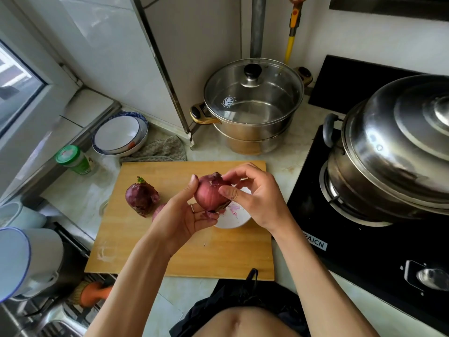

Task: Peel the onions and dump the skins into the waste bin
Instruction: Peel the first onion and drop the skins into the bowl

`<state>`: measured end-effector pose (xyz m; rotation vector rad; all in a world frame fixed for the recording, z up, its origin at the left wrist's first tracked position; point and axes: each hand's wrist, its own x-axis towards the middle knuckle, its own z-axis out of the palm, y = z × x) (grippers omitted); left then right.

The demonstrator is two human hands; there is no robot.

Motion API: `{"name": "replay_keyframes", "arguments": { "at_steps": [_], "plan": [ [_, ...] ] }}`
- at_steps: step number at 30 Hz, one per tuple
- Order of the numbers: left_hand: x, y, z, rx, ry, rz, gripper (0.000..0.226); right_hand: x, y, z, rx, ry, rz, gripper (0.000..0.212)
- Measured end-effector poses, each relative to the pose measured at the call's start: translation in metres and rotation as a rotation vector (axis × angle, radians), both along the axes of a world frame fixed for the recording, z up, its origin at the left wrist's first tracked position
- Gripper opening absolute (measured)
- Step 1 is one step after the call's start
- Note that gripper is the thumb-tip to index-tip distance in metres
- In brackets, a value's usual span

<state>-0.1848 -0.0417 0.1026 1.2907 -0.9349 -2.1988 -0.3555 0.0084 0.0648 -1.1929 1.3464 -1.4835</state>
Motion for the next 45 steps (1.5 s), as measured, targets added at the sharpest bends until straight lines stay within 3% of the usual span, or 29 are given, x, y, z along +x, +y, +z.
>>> {"name": "replay_keyframes", "arguments": {
  "at_steps": [12,25,28,33,45],
  "plan": [
    [-0.002,0.0,-0.004,-0.025,-0.023,0.008,0.054,-0.007,-0.001,-0.018,0.01,-0.109,-0.048,0.013],
    [0.006,-0.002,-0.015,0.063,-0.005,0.108,0.068,-0.014,0.003,-0.022,0.055,0.012,-0.136,0.002],
    [0.006,-0.002,-0.017,0.057,-0.006,0.119,0.066,-0.015,0.003,-0.024,0.123,0.012,-0.157,0.001],
    [0.004,0.0,-0.021,0.021,-0.011,0.151,0.052,-0.013,0.002,-0.033,0.33,0.151,-0.167,0.017],
    [0.009,-0.001,-0.027,-0.026,-0.093,0.148,0.047,-0.009,0.004,-0.03,0.337,0.198,-0.205,0.005]
  ]
}}
